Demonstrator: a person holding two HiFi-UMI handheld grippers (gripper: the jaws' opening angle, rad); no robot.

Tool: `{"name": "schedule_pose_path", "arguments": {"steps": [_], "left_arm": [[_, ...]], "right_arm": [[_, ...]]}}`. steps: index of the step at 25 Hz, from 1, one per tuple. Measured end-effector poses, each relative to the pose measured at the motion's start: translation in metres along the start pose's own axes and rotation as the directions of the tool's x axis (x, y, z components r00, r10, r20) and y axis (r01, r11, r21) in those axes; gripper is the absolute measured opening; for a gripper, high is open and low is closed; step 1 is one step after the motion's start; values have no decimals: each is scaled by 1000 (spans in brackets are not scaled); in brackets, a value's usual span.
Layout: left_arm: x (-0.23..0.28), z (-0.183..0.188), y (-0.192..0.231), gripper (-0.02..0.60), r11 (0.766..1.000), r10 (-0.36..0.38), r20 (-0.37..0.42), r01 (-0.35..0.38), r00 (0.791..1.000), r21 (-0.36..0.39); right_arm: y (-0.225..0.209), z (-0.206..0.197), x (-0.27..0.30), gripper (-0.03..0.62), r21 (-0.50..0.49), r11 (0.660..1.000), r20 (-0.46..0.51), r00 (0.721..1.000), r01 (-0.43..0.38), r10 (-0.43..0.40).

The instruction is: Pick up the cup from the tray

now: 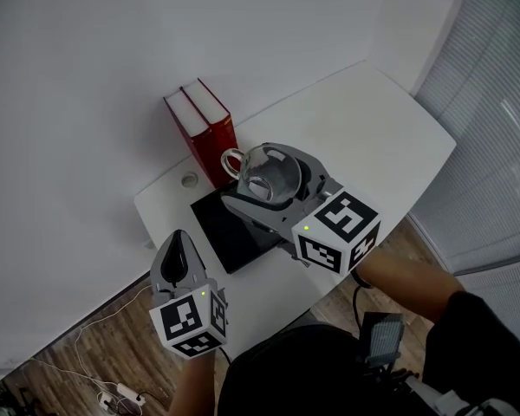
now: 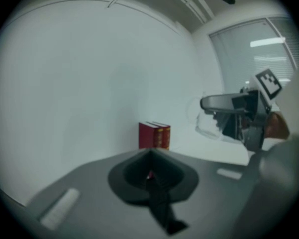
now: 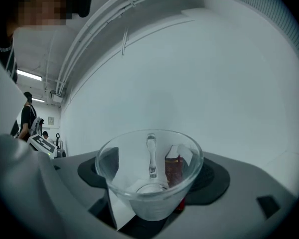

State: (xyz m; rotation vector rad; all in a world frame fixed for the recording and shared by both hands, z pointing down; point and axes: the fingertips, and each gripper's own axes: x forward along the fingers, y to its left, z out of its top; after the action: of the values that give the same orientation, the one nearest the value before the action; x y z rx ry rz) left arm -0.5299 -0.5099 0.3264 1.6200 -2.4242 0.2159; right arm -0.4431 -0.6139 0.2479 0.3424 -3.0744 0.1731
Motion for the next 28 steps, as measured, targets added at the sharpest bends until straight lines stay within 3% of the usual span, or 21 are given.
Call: {"name": "schedule_pose_path", "arguments": {"steps": [28], "left_arm": [[6, -2, 20, 0, 1000, 12, -8, -12, 1000, 4]], "right_arm": [[-17, 9, 2, 434, 21, 998, 53, 996, 67, -68]]}}
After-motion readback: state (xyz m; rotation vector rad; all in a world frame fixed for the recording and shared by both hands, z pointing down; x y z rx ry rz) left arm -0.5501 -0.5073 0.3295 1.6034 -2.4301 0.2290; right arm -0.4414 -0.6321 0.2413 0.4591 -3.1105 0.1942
